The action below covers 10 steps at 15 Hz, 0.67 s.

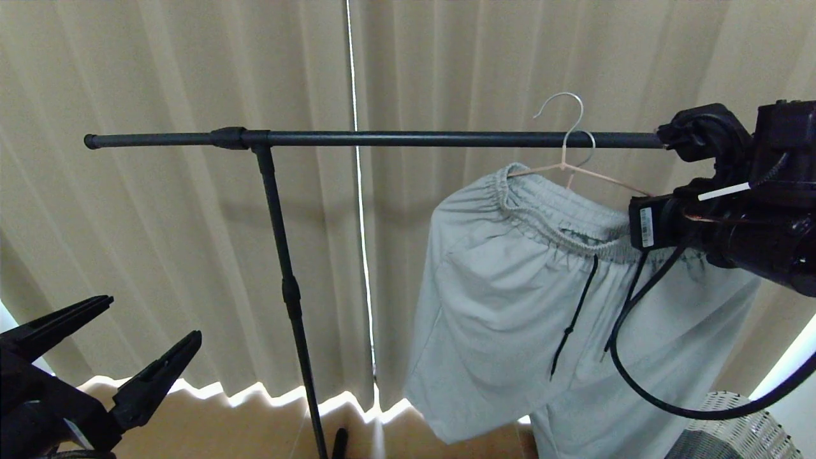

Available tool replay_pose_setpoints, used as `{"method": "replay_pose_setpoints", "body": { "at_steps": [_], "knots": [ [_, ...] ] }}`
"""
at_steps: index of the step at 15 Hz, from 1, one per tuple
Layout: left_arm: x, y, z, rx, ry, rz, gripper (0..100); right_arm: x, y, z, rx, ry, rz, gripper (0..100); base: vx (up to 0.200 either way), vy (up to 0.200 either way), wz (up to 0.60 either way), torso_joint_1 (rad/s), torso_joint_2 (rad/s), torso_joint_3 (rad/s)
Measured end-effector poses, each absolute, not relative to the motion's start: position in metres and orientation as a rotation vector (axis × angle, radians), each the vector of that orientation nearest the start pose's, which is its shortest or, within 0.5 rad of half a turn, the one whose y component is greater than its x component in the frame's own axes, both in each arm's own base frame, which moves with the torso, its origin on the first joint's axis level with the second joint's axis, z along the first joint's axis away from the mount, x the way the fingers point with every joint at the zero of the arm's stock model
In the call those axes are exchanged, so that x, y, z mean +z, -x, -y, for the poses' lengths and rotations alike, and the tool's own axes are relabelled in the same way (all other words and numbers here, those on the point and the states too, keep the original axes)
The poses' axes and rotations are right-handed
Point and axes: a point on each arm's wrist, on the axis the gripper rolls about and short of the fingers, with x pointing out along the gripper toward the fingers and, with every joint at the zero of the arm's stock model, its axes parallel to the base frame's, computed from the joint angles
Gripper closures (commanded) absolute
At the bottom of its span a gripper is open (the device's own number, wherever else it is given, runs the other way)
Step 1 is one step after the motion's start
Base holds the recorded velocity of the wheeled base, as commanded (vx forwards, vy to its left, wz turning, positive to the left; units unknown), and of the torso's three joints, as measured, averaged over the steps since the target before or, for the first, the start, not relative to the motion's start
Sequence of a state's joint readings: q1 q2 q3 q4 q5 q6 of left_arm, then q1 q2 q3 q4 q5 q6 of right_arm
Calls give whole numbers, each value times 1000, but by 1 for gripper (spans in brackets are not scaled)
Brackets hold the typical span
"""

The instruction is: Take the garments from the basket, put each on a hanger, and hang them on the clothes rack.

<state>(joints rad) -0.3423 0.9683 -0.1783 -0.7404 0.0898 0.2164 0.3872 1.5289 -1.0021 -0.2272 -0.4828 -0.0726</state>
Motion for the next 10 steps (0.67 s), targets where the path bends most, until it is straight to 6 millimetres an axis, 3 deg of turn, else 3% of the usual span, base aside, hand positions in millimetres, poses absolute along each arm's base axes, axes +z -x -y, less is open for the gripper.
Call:
{"method": "replay_pose_setpoints", "body": {
  "at_steps": [5, 10],
  "knots": [
    [170, -103, 35, -259, -229, -28, 0, 251, -285, -116, -188, 221, -259, 100, 0, 0, 0, 0, 0, 0],
    [166, -107, 37, -269, -235, -55, 0, 229, -308, -147, -222, 285, -301, 100, 0, 0, 0, 0, 0, 0]
  ]
}}
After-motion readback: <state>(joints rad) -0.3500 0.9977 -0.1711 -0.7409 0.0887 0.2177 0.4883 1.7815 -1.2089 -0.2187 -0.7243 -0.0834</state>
